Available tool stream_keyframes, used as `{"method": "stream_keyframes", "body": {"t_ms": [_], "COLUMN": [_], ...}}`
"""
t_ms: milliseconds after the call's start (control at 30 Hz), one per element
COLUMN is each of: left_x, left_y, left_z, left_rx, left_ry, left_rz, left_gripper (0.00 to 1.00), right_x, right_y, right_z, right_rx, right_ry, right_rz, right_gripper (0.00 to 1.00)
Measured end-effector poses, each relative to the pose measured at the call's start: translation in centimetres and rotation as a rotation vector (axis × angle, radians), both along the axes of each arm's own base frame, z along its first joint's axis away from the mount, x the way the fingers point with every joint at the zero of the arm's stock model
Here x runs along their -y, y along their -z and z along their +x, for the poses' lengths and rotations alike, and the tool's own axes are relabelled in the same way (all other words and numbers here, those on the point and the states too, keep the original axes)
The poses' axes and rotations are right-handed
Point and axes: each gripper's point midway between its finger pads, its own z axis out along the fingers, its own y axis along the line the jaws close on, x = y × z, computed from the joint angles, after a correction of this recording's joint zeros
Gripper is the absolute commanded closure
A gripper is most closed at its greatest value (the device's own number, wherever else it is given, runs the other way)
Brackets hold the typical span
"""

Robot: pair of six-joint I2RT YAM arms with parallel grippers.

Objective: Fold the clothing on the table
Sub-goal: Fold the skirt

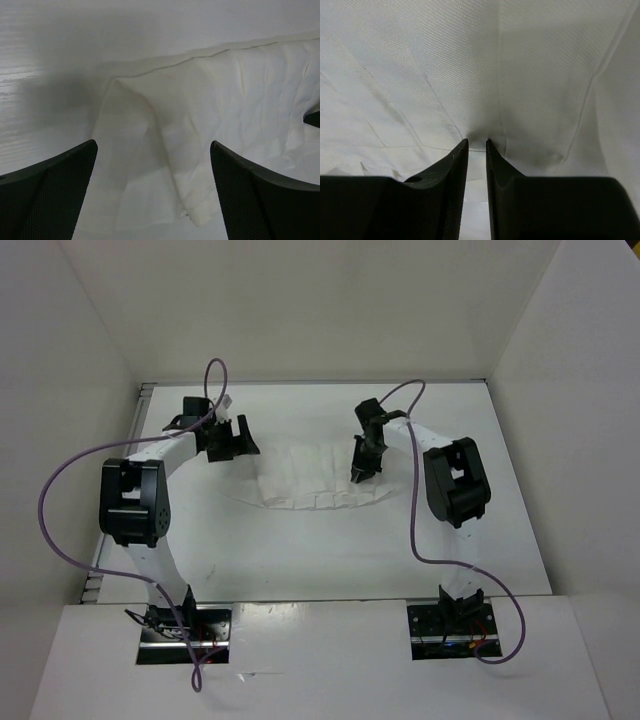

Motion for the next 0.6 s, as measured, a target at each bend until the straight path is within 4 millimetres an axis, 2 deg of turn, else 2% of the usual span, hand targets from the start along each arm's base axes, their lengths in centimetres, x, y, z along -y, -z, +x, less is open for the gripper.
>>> {"method": "stream_keyframes", "body": {"t_ms": [167, 267, 400, 600], "left_x": [-2.4, -3.0, -2.3, 0.3], "left_y": [3.1, 3.5, 3.5, 3.4], "left_z": [-0.3, -0.4, -0.9, -2.1], "left_rx": [-0.095, -0.110, -0.117, -0.129], "left_ry": [-0.014, -0.020, 0.009, 0.083], "left_rz": [-0.121, -0.159, -0.193, -0.286], "left_gripper": [0.00, 0.00, 0.00, 0.00], "right_x": [0.5, 0.6, 0.6, 0.4], "right_y": [-0.6, -1.4, -2.7, -3.7], "right_z": [0.1, 0.3, 0.5, 1.0], "right_rx": [0.021, 0.037, 0.063, 0.084], "right_ry": [-0.009, -0.009, -0.011, -0.010], "right_rz": [-0.023, -0.029, -0.021, -0.015], "right_gripper": [0.73, 0.73, 0.73, 0.73]}}
